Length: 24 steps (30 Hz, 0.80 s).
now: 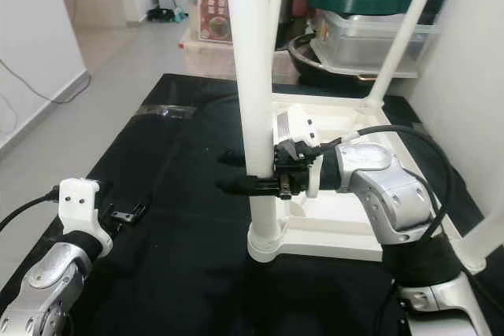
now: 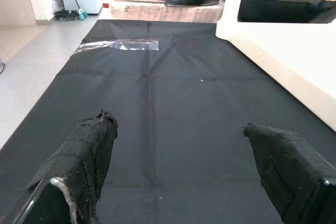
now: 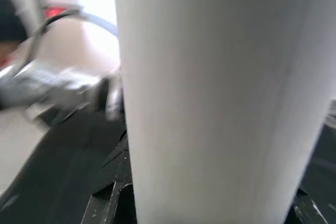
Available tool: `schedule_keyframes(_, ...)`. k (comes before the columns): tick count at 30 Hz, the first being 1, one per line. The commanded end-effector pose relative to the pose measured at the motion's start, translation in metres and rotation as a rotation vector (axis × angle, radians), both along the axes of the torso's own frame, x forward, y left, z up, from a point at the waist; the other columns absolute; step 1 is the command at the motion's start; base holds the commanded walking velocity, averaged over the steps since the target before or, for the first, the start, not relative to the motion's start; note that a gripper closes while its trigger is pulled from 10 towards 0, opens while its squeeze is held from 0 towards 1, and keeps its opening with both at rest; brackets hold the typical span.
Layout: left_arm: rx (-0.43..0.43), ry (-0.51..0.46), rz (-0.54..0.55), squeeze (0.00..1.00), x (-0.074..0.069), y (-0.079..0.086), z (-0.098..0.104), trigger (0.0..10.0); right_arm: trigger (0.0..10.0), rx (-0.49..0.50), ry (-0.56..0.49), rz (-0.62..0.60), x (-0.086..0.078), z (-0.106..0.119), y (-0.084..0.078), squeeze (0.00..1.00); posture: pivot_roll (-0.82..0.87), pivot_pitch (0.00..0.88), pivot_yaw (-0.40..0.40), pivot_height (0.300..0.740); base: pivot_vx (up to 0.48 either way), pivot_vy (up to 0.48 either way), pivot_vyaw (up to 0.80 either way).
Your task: Building children table
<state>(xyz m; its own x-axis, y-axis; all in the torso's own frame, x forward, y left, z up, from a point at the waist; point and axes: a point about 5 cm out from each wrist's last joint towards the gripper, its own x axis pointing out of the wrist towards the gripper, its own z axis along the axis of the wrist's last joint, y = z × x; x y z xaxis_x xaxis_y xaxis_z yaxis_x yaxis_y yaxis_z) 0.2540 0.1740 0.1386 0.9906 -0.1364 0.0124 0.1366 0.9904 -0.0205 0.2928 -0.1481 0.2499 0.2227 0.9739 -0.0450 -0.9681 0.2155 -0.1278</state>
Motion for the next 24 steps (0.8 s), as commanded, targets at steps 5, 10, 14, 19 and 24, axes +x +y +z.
schedule_keyframes(5,-0.015,0.005,0.017,0.00,0.001,0.003,-0.002,10.0,10.0,0.062,0.074,-0.085,-0.002,-0.020,0.015,0.00,0.08,0.000,-0.055,0.740,0.000,0.000,0.00)
schedule_keyframes(10,-0.007,0.001,0.034,0.00,0.004,0.007,-0.001,10.0,10.0,0.093,0.107,-0.252,-0.006,-0.038,0.039,0.00,0.08,0.000,-0.051,0.740,0.000,0.000,0.00)
schedule_keyframes(14,-0.005,0.000,0.040,0.00,0.005,0.008,-0.002,10.0,10.0,0.083,0.177,-0.501,0.007,-0.051,0.041,0.00,0.08,0.000,-0.051,0.740,0.000,0.000,0.00)
schedule_keyframes(19,-0.006,0.002,0.053,0.00,0.006,0.010,-0.002,10.0,10.0,0.116,0.292,-0.987,0.030,-0.071,0.016,0.00,0.08,0.000,-0.055,0.740,0.000,0.000,0.00)
schedule_keyframes(24,0.004,0.012,0.066,0.00,0.007,0.012,-0.004,10.0,10.0,0.103,0.308,-1.263,0.027,-0.078,0.008,0.00,0.08,0.000,-0.049,0.740,0.000,0.000,0.00)
